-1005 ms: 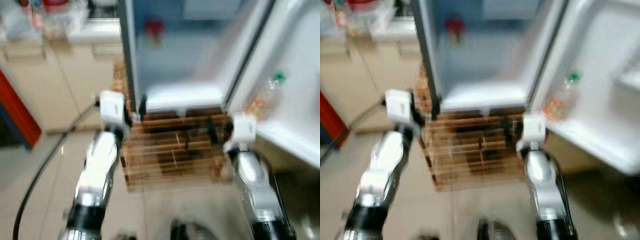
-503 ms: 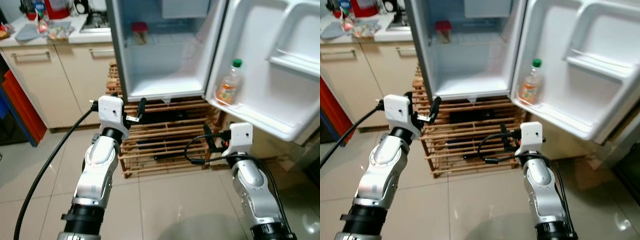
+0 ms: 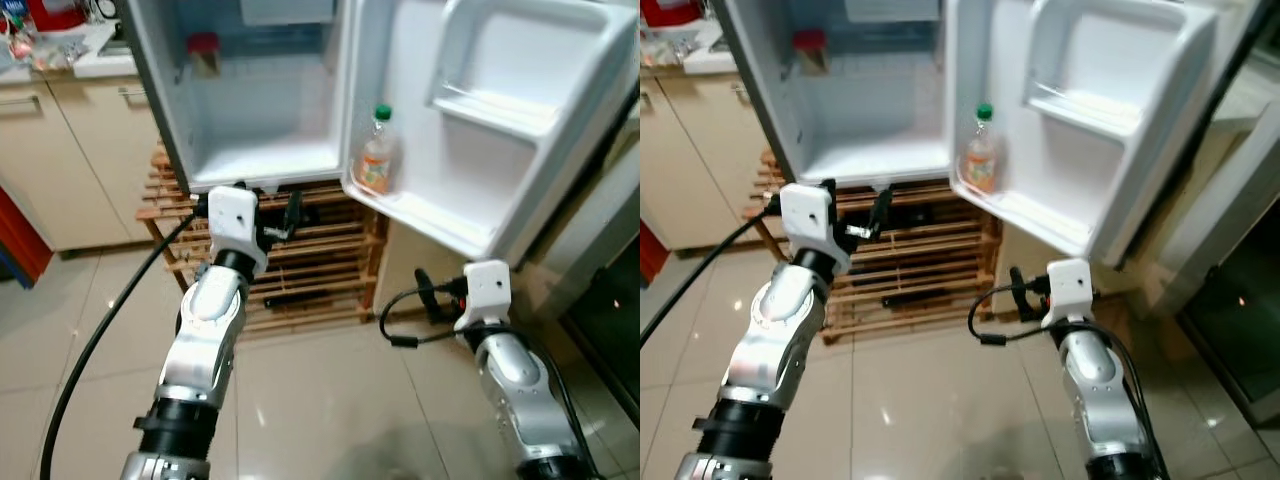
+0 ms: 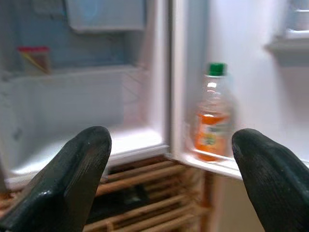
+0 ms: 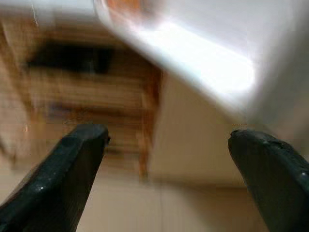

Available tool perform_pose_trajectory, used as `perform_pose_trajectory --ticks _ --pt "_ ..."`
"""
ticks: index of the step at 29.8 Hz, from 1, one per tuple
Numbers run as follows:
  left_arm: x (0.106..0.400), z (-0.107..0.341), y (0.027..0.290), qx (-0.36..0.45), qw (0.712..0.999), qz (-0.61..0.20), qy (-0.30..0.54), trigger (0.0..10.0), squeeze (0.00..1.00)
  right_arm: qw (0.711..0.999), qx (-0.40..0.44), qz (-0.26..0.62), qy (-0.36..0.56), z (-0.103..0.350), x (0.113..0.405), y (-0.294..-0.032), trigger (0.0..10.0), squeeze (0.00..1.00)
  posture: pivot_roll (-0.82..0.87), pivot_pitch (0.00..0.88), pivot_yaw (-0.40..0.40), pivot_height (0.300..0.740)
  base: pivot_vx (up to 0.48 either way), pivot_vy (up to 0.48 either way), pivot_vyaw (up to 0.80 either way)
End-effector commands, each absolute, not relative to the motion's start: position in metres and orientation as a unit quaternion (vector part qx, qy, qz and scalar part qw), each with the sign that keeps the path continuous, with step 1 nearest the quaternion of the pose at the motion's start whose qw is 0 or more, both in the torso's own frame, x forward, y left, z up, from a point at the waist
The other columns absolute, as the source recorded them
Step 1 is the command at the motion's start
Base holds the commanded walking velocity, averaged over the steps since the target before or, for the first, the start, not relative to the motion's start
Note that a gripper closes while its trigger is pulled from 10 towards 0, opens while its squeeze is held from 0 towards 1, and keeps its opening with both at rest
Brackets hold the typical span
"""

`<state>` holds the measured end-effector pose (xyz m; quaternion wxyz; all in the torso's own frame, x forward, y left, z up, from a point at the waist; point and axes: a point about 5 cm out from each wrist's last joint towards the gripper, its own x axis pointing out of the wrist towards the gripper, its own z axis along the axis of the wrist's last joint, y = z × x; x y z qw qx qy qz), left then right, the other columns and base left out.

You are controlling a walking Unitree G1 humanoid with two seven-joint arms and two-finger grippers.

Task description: Restocking fridge

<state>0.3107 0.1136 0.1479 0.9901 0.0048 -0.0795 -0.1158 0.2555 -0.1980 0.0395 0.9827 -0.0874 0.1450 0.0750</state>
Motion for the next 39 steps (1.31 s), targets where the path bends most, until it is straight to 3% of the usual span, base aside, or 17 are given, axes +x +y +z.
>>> perform_pose_trajectory --ticks 1,2,5,7,10,17,23,27,28,29,30,31,36,38,39 --pt "0.316 0.151 0.118 0.003 0.991 -0.108 -0.079 10.0 0.00 0.972 -0.139 0.066 0.176 0.026 0.247 -0.214 10.0 0.00 -0.21 0.000 0.032 0.740 0.259 -0.401 0.00" --pt "0.316 0.151 0.118 0.003 0.991 -0.108 -0.079 10.0 0.00 0.972 -0.139 0.066 0.176 0.026 0.247 -0.214 10.0 0.00 -0.21 0.000 0.032 0.740 0.259 -0.401 0.00" --pt "0.323 0.149 0.123 0.000 0.993 -0.093 -0.069 10.0 0.00 0.959 -0.222 -0.059 0.168 0.038 0.262 -0.255 10.0 0.00 -0.22 0.000 0.029 0.740 0.260 0.000 0.00" --pt "0.324 0.149 0.124 -0.003 0.994 -0.087 -0.067 10.0 0.00 0.956 -0.230 -0.088 0.159 0.045 0.268 -0.261 10.0 0.00 -0.22 0.000 0.029 0.740 0.277 0.000 0.00" --pt "0.326 0.147 0.125 -0.008 0.995 -0.071 -0.066 10.0 0.00 0.944 -0.278 -0.143 0.108 0.084 0.309 -0.275 10.0 0.00 -0.20 0.000 0.025 0.740 0.186 0.000 0.00" --pt "0.323 0.138 0.125 0.009 0.997 -0.066 -0.047 10.0 0.00 0.939 -0.282 -0.179 0.083 0.131 0.355 -0.283 10.0 0.00 -0.15 0.000 0.012 0.740 0.000 0.000 0.00" --pt "0.320 0.129 0.138 0.022 0.998 -0.045 -0.024 10.0 0.00 0.957 -0.237 -0.160 0.050 0.175 0.392 -0.248 10.0 0.00 -0.09 0.000 -0.018 0.740 0.000 0.000 0.00" --pt "0.316 0.101 0.134 0.076 0.991 -0.088 0.068 10.0 0.00 0.969 -0.209 -0.132 0.027 0.190 0.404 -0.224 10.0 0.00 -0.07 0.000 -0.024 0.740 0.000 0.000 0.00" --pt "0.312 0.079 0.134 0.107 0.978 -0.114 0.138 10.0 0.00 0.972 -0.199 -0.125 0.022 0.191 0.405 -0.218 10.0 0.00 -0.06 0.000 -0.027 0.740 0.000 0.000 0.00" --pt "0.312 0.079 0.134 0.107 0.978 -0.114 0.138 10.0 0.00 0.972 -0.199 -0.125 0.022 0.191 0.405 -0.218 10.0 0.00 -0.06 0.000 -0.027 0.740 0.000 0.000 0.00" --pt "0.299 0.046 0.143 0.135 0.951 -0.141 0.240 10.0 0.00 0.978 -0.179 -0.107 0.018 0.191 0.407 -0.209 10.0 0.00 -0.06 0.000 -0.026 0.740 0.000 0.000 0.00" --pt "0.291 0.029 0.149 0.148 0.935 -0.157 0.279 10.0 0.00 0.982 -0.160 -0.097 0.015 0.190 0.408 -0.203 10.0 0.00 -0.06 0.000 -0.021 0.740 0.000 0.000 0.00" --pt "0.265 -0.013 0.174 0.177 0.895 -0.174 0.371 10.0 0.00 0.994 -0.094 -0.055 0.000 0.191 0.410 -0.184 10.0 0.00 -0.08 0.000 -0.002 0.740 0.000 0.000 0.00" --pt "0.240 -0.037 0.192 0.202 0.860 -0.181 0.433 10.0 0.00 0.998 -0.050 0.038 -0.023 0.194 0.410 -0.153 10.0 0.00 -0.10 0.000 0.007 0.740 0.000 0.000 0.00" --pt "0.240 -0.037 0.192 0.202 0.860 -0.181 0.433 10.0 0.00 0.998 -0.050 0.038 -0.023 0.194 0.410 -0.153 10.0 0.00 -0.10 0.000 0.007 0.740 0.000 0.000 0.00"
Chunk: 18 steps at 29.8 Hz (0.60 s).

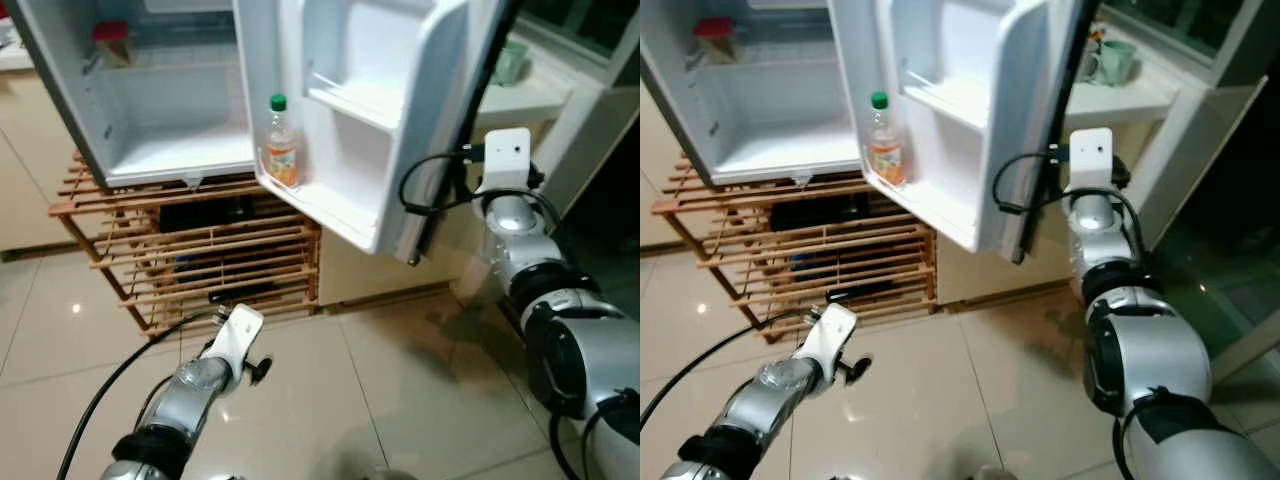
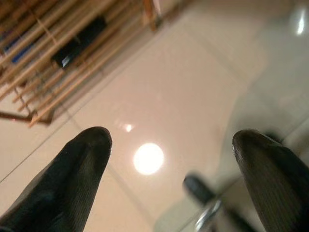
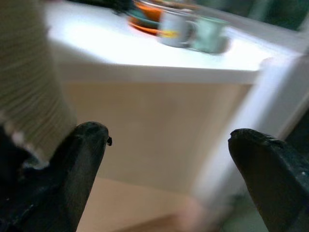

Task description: Restocking fridge

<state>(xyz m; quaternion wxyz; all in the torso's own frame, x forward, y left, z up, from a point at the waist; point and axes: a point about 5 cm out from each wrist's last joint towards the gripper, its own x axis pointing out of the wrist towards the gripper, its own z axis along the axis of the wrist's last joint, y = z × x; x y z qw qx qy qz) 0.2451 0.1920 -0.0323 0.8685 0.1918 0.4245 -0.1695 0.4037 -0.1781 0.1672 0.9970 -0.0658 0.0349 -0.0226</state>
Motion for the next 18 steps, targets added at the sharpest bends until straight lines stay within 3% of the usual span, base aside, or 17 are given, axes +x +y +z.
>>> perform_pose_trajectory --ticks 1,3,4,5,6,7,9,11,15,18 --pt "0.230 -0.045 0.199 0.212 0.845 -0.183 0.455 10.0 0.00 0.995 -0.032 0.084 -0.035 0.196 0.409 -0.139 10.0 0.00 -0.11 0.000 0.008 0.740 0.000 0.000 0.00" --pt "0.219 -0.053 0.202 0.201 0.827 -0.195 0.487 10.0 0.00 0.967 -0.021 0.243 -0.070 0.201 0.391 -0.100 10.0 0.00 -0.14 0.000 0.014 0.740 0.000 0.000 0.00" --pt "0.219 -0.053 0.202 0.201 0.827 -0.195 0.487 10.0 0.00 0.967 -0.021 0.243 -0.070 0.201 0.391 -0.100 10.0 0.00 -0.14 0.000 0.014 0.740 0.000 0.000 0.00" --pt "0.222 -0.052 0.196 0.214 0.823 -0.218 0.478 10.0 0.00 0.918 0.049 0.388 -0.064 0.209 0.347 -0.078 10.0 0.00 -0.14 0.000 0.011 0.740 0.000 0.000 0.00" --pt "0.225 -0.050 0.192 0.221 0.824 -0.230 0.469 10.0 0.00 0.891 0.093 0.441 -0.052 0.212 0.326 -0.073 10.0 0.00 -0.15 0.000 0.007 0.740 0.000 0.000 0.00" --pt "0.227 -0.049 0.188 0.224 0.824 -0.237 0.463 10.0 0.00 0.870 0.118 0.477 -0.042 0.214 0.310 -0.070 10.0 0.00 -0.15 0.000 0.007 0.740 0.000 0.000 0.00" --pt "0.231 -0.048 0.185 0.227 0.826 -0.242 0.456 10.0 0.00 0.861 0.135 0.488 -0.034 0.213 0.303 -0.072 10.0 0.00 -0.15 0.000 0.007 0.740 0.000 0.000 0.00" --pt "0.237 -0.045 0.180 0.235 0.830 -0.250 0.440 10.0 0.00 0.863 0.157 0.480 -0.010 0.201 0.303 -0.085 10.0 0.00 -0.16 0.000 -0.004 0.740 0.000 0.000 0.00" --pt "0.241 -0.042 0.168 0.220 0.844 -0.277 0.403 10.0 0.00 0.916 0.130 0.379 0.019 0.172 0.325 -0.116 10.0 0.00 -0.15 0.000 -0.013 0.740 0.000 0.000 0.00" --pt "0.253 -0.029 0.147 0.157 0.888 -0.276 0.332 10.0 0.00 0.958 0.045 0.278 0.042 0.161 0.331 -0.134 10.0 0.00 -0.14 0.000 -0.021 0.740 0.000 0.000 0.00"
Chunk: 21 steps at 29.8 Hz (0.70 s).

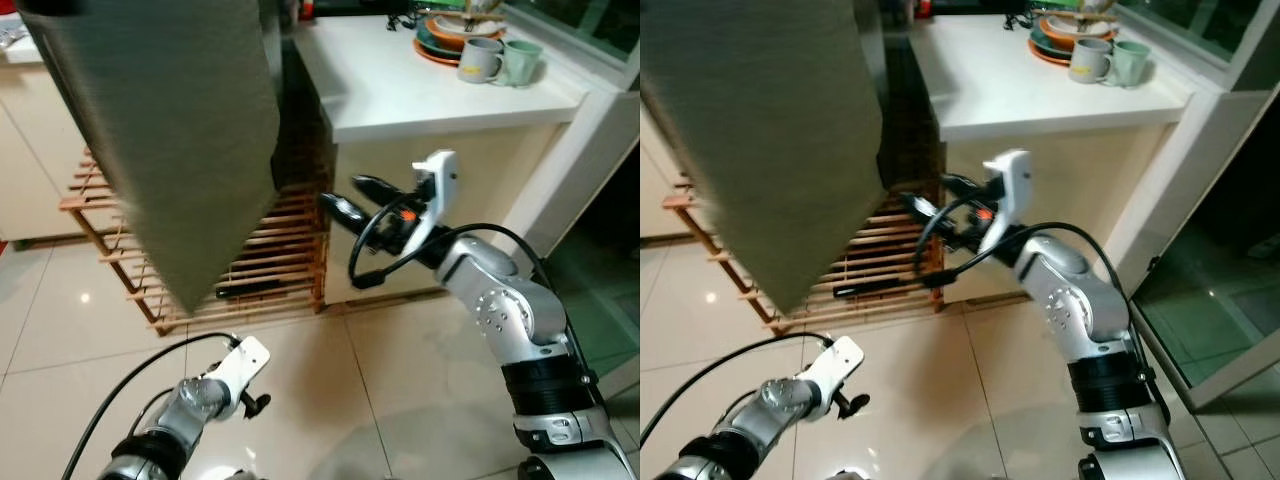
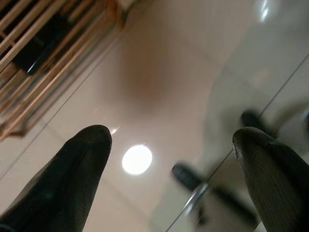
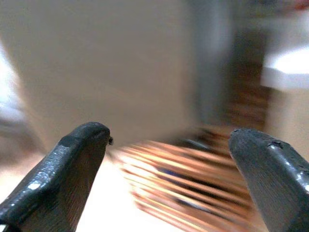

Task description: Restocking fridge

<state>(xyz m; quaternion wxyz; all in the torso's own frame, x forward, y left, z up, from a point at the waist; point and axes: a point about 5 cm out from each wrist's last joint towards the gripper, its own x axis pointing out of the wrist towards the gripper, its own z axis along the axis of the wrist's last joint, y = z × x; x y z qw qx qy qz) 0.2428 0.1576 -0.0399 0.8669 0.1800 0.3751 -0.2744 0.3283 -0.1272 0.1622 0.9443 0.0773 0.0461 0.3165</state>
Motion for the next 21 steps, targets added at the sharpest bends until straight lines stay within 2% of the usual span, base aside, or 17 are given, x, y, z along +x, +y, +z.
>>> perform_pose_trajectory --ticks 1,3,4,5,6,7,8,10,16,21 --pt "0.258 -0.024 0.143 0.136 0.902 -0.270 0.308 10.0 0.00 0.965 0.022 0.257 0.048 0.158 0.332 -0.138 10.0 0.00 -0.14 0.000 -0.024 0.740 0.000 0.000 0.00" --pt "0.281 0.005 0.131 0.074 0.945 -0.235 0.213 10.0 0.00 0.984 -0.014 0.170 0.048 0.148 0.338 -0.154 10.0 0.00 -0.13 0.000 -0.033 0.740 0.000 0.000 0.00" --pt "0.301 0.038 0.128 0.044 0.973 -0.189 0.123 10.0 0.00 0.994 -0.027 0.097 0.030 0.141 0.339 -0.168 10.0 0.00 -0.13 0.000 -0.034 0.740 0.000 0.000 0.00" --pt "0.301 0.038 0.128 0.044 0.973 -0.189 0.123 10.0 0.00 0.994 -0.027 0.097 0.030 0.141 0.339 -0.168 10.0 0.00 -0.13 0.000 -0.034 0.740 0.000 0.000 0.00" --pt "0.306 0.050 0.127 0.024 0.979 -0.176 0.100 10.0 0.00 0.998 -0.036 0.059 0.012 0.142 0.339 -0.175 10.0 0.00 -0.13 0.000 -0.037 0.740 0.000 0.000 0.00" --pt "0.315 0.073 0.128 0.014 0.987 -0.155 0.049 10.0 0.00 1.000 0.002 0.018 0.014 0.135 0.336 -0.181 10.0 0.00 -0.12 0.000 -0.041 0.740 0.000 0.000 0.00" --pt "0.319 0.091 0.129 0.008 0.990 -0.140 0.012 10.0 0.00 0.999 0.035 -0.009 0.019 0.129 0.334 -0.184 10.0 0.00 -0.12 0.000 -0.034 0.740 0.000 0.000 0.00" --pt "0.326 0.121 0.132 -0.003 0.993 -0.107 -0.044 10.0 0.00 0.998 0.036 -0.031 0.029 0.117 0.328 -0.185 10.0 0.00 -0.12 0.000 -0.025 0.740 0.000 0.000 0.00" --pt "0.333 0.160 0.129 0.000 0.987 -0.106 -0.121 10.0 0.00 0.999 0.007 -0.036 0.013 0.114 0.328 -0.188 10.0 0.00 -0.13 0.000 -0.012 0.740 0.000 0.000 0.00" --pt "0.338 0.167 0.134 -0.003 0.990 -0.086 -0.111 10.0 0.00 0.999 0.001 -0.052 0.003 0.114 0.330 -0.194 10.0 0.00 -0.13 0.000 -0.003 0.740 0.000 0.406 -0.09"
